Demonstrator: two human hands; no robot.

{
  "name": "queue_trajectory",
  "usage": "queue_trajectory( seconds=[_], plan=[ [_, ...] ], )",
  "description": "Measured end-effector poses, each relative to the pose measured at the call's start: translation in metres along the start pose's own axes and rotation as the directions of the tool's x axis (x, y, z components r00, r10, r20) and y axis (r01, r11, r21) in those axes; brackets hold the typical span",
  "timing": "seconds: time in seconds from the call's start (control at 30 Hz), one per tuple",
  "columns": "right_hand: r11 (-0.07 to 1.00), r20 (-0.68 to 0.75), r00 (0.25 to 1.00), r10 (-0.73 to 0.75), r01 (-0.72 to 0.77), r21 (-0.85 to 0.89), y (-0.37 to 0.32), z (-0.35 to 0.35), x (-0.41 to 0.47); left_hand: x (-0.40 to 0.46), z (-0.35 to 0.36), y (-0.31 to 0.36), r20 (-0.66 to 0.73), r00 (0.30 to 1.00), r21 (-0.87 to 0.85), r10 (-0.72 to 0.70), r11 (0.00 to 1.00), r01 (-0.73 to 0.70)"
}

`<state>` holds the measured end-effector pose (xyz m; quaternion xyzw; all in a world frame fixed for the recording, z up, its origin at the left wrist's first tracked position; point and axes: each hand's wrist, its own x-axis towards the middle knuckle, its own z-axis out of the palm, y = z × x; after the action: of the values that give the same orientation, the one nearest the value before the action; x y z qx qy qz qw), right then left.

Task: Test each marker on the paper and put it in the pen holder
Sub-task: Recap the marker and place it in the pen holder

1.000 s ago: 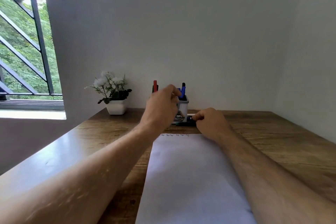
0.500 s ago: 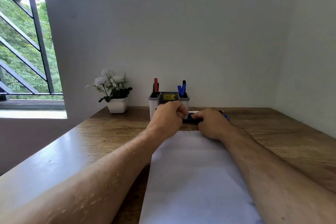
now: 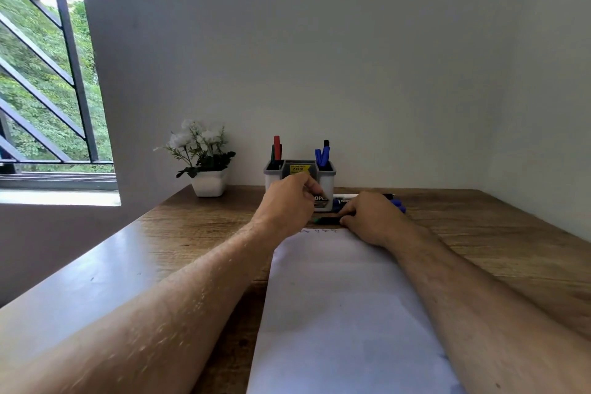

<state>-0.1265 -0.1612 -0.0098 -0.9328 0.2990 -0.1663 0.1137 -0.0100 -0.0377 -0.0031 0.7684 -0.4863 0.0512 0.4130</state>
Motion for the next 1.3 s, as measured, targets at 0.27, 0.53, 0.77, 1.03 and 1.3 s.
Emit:
queue_trajectory(
  seconds=[0.27,0.53,0.77,1.03,1.3],
  plan=[
    [0.991,-0.180,0.984,-0.015,0.038,0.125,-0.009,-0.002,-0.001,-0.001,-0.003,0.004,-0.127,0.992,-0.144,0.028,0.988,-0.046],
    [0.595,-0.258,0.947,0.192,0.097,0.798,-0.026,-0.015,0.001,-0.003,-0.006,0.007,-0.139,0.990,-0.276,-0.011,0.961,-0.028],
    [0.054,-0.149,0.968,0.201,0.141,0.989,-0.026,-0.023,-0.002,0.005,0.000,0.005,0.005,0.977,-0.648,-0.214,0.743,0.166],
    [0.485,-0.076,0.994,0.075,0.030,0.874,-0.024,-0.022,-0.012,0.006,-0.015,0.002,-0.060,0.927,-0.945,-0.370,0.319,0.066],
    [0.567,0.084,0.995,-0.061,-0.035,0.823,-0.033,-0.018,-0.014,0.005,-0.015,0.006,-0.073,0.961,-0.928,-0.266,0.370,0.032]
  ],
)
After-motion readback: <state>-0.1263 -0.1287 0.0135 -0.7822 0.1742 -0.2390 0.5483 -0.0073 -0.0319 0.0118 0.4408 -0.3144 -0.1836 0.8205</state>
